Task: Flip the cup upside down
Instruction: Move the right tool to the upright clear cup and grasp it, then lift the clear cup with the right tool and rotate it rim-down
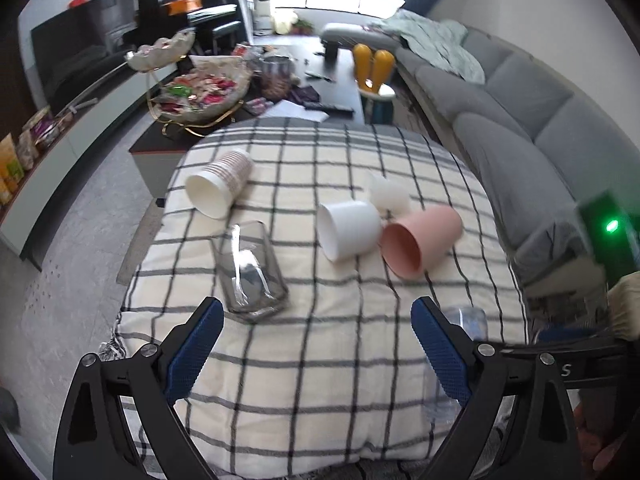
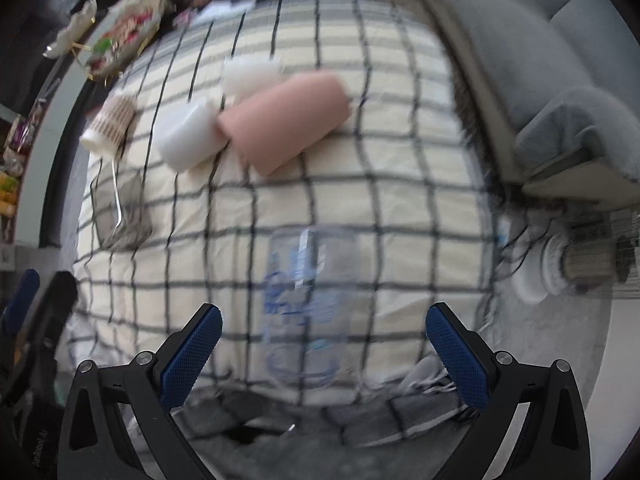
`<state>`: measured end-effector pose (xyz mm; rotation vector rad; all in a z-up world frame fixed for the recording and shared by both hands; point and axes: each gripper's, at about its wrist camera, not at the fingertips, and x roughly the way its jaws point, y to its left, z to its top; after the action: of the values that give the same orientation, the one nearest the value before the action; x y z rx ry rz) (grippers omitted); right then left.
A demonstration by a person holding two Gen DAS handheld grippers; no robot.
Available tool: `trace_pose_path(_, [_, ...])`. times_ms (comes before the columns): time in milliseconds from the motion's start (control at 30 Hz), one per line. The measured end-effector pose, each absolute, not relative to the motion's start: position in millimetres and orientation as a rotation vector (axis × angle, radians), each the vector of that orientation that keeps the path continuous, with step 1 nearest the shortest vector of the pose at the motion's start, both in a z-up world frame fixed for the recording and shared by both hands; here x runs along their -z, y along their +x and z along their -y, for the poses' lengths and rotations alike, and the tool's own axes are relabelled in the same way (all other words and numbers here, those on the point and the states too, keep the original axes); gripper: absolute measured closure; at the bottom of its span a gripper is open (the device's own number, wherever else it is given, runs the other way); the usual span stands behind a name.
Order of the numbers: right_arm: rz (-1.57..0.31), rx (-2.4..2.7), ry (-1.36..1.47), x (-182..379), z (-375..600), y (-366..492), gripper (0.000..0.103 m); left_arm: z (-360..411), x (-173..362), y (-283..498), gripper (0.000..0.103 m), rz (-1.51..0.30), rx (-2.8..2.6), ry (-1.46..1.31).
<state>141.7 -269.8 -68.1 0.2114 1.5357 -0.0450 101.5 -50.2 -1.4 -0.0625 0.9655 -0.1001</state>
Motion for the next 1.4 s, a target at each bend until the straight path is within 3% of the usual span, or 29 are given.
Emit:
trace_pose_path(233, [-1.825, 0.065, 0.277, 116.1, 261.7, 170.7, 0.001, 32.6, 7.6, 122.8, 0.007, -0.979, 0.087, -0.141])
trace_pose_path(733, [-2.066, 0.076, 0.159, 176.3, 241.5, 186.8, 0.007, 30.5, 33.7, 152.8, 0.007, -1.044, 0.102, -0.165])
trace_pose_path(867, [-2.091, 0.077, 0.126, 185.4, 236.4, 189.2, 0.009, 30.0, 40.5, 157.1, 0.007, -1.066, 0.102, -0.171])
trace_pose_path(1000, [-2.111, 0.087, 0.129, 191.4, 239.9, 194.1, 0.029, 32.9, 45.2, 160.6, 0.007, -1.085, 0.106, -0.165])
trace_pose_path(1200, [-2.080, 0.068, 0.131, 195.1, 238.7, 190.0, 0.030, 36.3, 46.1, 160.7, 0.007, -1.086, 0.118, -0.158])
trace_pose_path(1400, [-1.981, 0.051, 0.157, 156.3, 230.2, 175.9, 0.031, 34.7, 36.7, 156.9, 0.007, -1.053, 0.120, -0.159])
